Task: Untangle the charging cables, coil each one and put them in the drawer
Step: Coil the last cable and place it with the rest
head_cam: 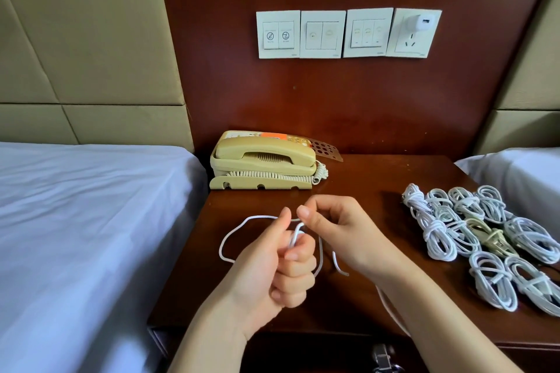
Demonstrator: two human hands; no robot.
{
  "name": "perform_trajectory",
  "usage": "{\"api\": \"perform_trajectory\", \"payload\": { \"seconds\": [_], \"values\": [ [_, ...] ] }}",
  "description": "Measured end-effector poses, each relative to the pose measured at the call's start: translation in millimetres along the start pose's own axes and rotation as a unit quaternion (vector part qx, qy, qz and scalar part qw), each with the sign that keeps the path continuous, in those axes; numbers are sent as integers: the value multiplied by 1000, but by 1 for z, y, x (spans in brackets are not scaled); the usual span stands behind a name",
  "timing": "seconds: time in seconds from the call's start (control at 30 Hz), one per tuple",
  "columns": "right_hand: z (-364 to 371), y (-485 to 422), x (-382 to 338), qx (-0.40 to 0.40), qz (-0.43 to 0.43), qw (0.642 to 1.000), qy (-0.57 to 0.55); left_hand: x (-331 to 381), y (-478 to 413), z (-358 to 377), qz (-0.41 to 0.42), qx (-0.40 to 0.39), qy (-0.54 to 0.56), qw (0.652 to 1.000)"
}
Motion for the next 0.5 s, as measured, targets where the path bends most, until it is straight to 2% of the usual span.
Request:
{"api": "perform_trajectory", "payload": {
  "seconds": [0.13, 0.4, 0.5],
  "values": [
    [14, 12, 18, -78, 74, 994, -22, 11, -1, 2, 40, -4, 42, 998],
    [26, 37, 15, -182, 128, 964, 147, 26, -2, -11, 95, 60, 124, 986],
    [31, 41, -5, -195, 100, 957, 191, 26, -4, -18, 111, 107, 123, 980]
  ]
}}
Point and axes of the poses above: each hand's wrist, its own y-axis away from the middle knuckle, its own z-axis out of the palm, x = y × z, the point moved 7 cm from there along -y, towards the middle knuckle, and after that the axes turned 4 degrees about -z, right-handed, at the moved point
